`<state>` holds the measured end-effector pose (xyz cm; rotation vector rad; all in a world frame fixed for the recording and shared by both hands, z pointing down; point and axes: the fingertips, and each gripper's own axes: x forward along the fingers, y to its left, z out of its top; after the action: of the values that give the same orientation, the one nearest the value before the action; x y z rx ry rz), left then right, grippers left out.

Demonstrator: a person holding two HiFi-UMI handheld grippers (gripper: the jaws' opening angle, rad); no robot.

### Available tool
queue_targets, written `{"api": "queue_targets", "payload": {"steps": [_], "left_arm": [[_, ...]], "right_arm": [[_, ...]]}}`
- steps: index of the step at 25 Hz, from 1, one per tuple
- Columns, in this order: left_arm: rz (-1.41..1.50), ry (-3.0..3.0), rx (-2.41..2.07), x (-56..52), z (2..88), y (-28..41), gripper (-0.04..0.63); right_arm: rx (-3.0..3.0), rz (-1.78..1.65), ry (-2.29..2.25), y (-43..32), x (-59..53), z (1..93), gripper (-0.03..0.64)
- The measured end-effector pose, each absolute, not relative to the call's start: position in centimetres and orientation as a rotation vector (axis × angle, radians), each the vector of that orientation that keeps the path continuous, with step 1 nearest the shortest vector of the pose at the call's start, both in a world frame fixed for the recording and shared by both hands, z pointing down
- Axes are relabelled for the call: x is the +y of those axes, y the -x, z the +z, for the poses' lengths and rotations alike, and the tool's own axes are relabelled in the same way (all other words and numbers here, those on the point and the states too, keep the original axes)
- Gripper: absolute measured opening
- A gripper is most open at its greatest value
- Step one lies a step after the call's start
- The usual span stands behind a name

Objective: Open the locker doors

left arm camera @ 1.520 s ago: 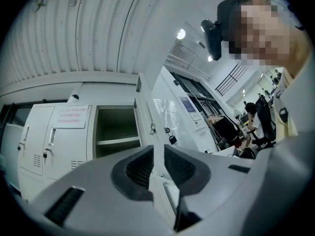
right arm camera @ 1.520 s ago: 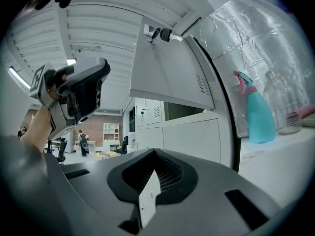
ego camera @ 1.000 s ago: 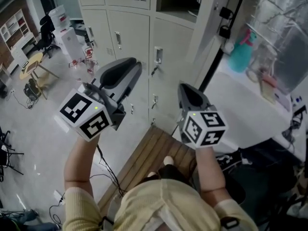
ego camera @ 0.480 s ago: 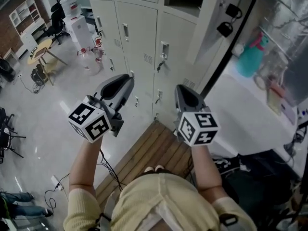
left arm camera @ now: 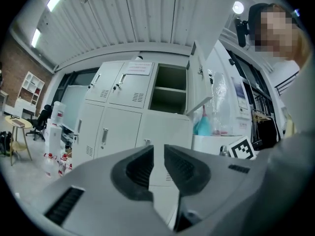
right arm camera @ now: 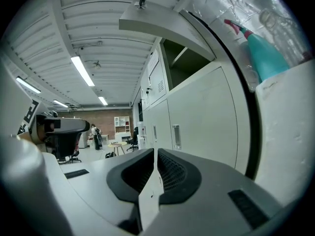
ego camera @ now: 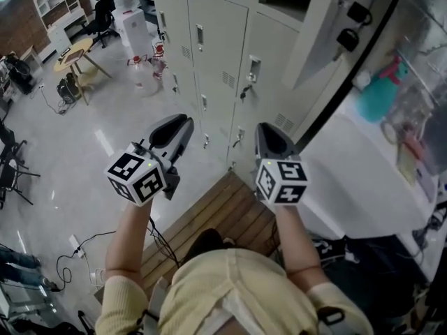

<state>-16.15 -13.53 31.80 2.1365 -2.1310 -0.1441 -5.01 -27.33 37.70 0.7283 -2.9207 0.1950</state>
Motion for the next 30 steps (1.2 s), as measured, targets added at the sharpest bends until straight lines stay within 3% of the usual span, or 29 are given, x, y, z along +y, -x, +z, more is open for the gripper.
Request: {"api": "queue_targets", "payload": {"steps": [7,13,30], "left_arm": [[-0.096,-2.044,-2.196,-13.4,34.3,18.5,0.066],[-0.078,-2.052,-2.239,-14.5,36.1,21.3,0.066],[0.021,-2.207,-2.173,-16.1,40.7,36.7,0.066]], "right_arm": [[-2.901,0.198,-0.786,6.4,-29.3,39.0,0.006],[-2.89,0.154,-0.818,9.1,-31.1,40.6,0.057],[-2.785,-0.042,-1.357,19.9,-40.3,40.5,0.064]]}}
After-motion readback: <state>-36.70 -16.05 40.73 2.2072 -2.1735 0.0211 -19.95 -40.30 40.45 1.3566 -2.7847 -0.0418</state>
